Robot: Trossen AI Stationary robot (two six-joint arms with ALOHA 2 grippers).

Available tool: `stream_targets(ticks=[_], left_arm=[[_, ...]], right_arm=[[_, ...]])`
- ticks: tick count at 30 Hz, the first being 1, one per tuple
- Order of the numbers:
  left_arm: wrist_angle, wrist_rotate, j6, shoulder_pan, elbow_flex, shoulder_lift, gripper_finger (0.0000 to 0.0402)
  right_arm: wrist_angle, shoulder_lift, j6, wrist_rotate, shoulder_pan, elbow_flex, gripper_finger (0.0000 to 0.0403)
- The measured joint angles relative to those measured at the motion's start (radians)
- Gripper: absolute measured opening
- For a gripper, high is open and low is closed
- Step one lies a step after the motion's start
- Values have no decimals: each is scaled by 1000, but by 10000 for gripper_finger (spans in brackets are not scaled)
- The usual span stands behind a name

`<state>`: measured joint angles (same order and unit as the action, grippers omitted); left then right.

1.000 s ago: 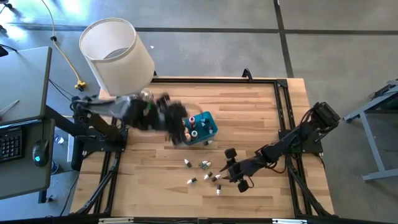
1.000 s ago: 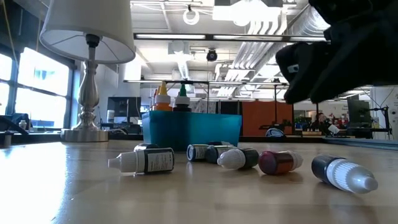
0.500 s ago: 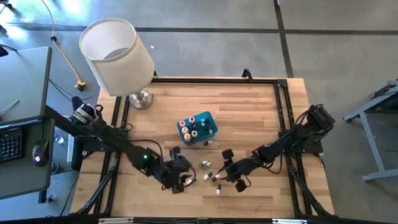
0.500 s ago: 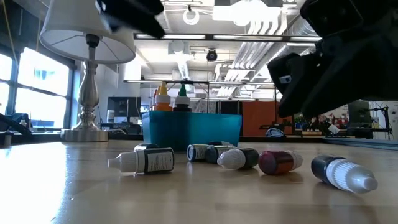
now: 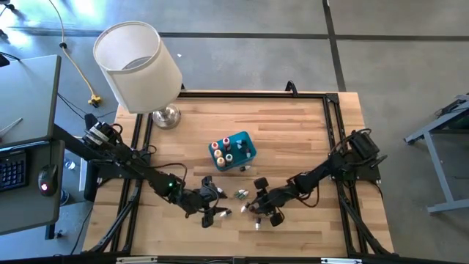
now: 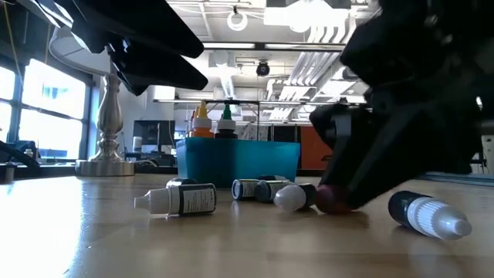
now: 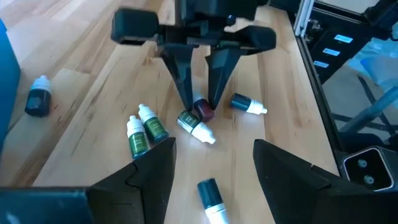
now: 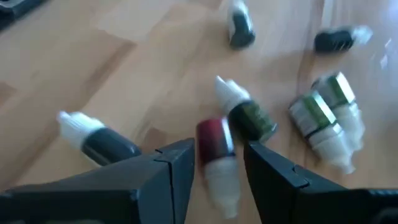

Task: Pick & Place food coloring
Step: Put the bottom small red food coloring bottle into the bin

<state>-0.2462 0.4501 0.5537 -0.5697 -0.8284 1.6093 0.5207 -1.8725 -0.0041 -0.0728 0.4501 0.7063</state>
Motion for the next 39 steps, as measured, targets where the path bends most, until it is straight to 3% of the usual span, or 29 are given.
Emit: stream_targets(ticks=[8,15,18,23,26,32,35,39], left_arm=[[2,7,1,0,0,0,211],[2,12,31,0,0,0,211],[2,13,39,0,0,0,211],[2,13,66,0,0,0,211],[2,13,107,0,-1,0,211],[13,6,131,0,-2,0,211],[14,-16,131,0,-2,0,211],[11,-26,129,0,-2,0,211]], right_arm=[[21,-35,-35,7,-7,2,129],[39,-20,-57,26,-7,-1,72],[31,41,-92,-8,-7,-3,67],[-20,204,-338,-221,-29,-2,78],[-12,276,-425,-348,-109,0,87],[-37,252,-386,-197,-353,0,73],[-62,229,-389,-211,-426,0,72],[-113,224,-377,-114,-487,-1,87]])
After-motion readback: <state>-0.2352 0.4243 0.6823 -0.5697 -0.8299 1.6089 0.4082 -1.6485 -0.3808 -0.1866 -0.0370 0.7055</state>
